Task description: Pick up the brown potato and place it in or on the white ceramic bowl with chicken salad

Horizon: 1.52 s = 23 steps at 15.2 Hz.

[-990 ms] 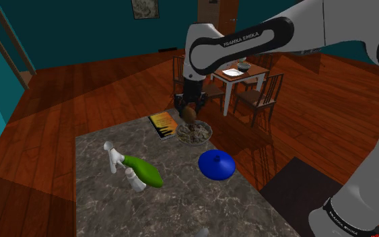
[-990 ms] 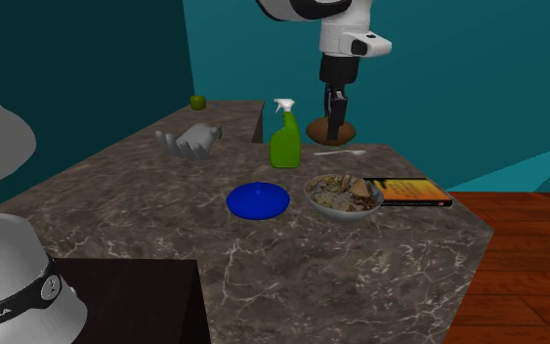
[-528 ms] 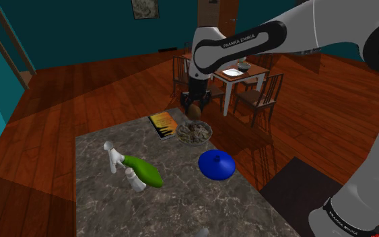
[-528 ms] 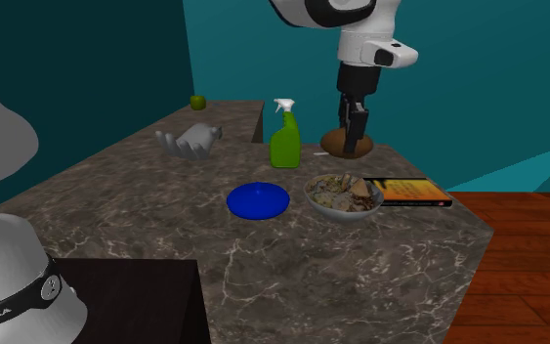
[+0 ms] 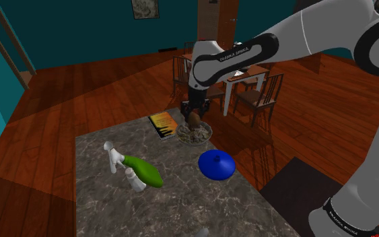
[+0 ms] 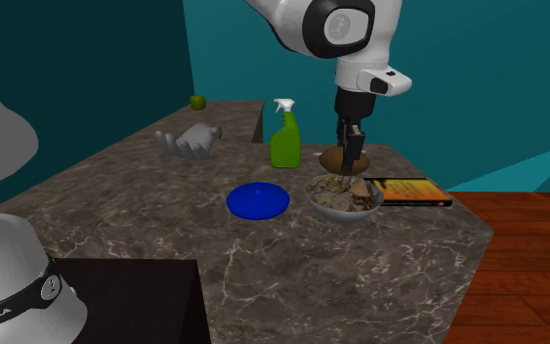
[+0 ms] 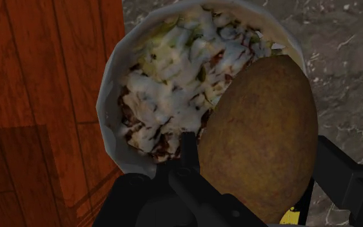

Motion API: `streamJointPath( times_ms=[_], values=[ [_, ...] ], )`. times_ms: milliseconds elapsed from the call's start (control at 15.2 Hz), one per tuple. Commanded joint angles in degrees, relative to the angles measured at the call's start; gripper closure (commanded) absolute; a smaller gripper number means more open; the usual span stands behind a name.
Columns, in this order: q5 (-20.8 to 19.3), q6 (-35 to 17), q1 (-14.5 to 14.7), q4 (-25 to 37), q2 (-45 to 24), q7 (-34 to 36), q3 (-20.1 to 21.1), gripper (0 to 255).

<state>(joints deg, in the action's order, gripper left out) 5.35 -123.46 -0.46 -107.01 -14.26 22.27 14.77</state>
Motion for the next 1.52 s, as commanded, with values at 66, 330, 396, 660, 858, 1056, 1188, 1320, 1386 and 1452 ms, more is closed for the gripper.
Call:
streamJointPath(
  times_ms=[66,330,396,660,858,1056,1188,1320,1386,1452],
  values=[
    [-0.14,-2.31,0.03,-1.26,-1.05,-0.22,-0.08,255],
    [-0.14,-2.31,0.03,-1.26,-1.05,-0.22,-0.09,255],
    [-0.14,-2.31,0.03,-1.26,-1.05,-0.22,-0.09,255],
    [-0.14,-2.31,0.03,-1.26,-1.05,-0.22,-0.09,0],
    [-0.14,-2.31,0.03,-1.26,-1.05,-0.22,-0.09,0],
    [0.04,-0.64,-0.17,-0.52,-0.13,-0.34,-0.09,0],
    [0.35,2.75,-0.56,1.21,1.54,-0.55,-0.14,0],
    [0.45,4.11,-0.70,1.98,2.12,-0.62,-0.17,0],
    [0.46,4.11,-0.70,1.98,2.13,-0.62,-0.17,0],
    [0.46,4.11,-0.70,1.98,2.12,-0.62,-0.17,0]
  ],
)
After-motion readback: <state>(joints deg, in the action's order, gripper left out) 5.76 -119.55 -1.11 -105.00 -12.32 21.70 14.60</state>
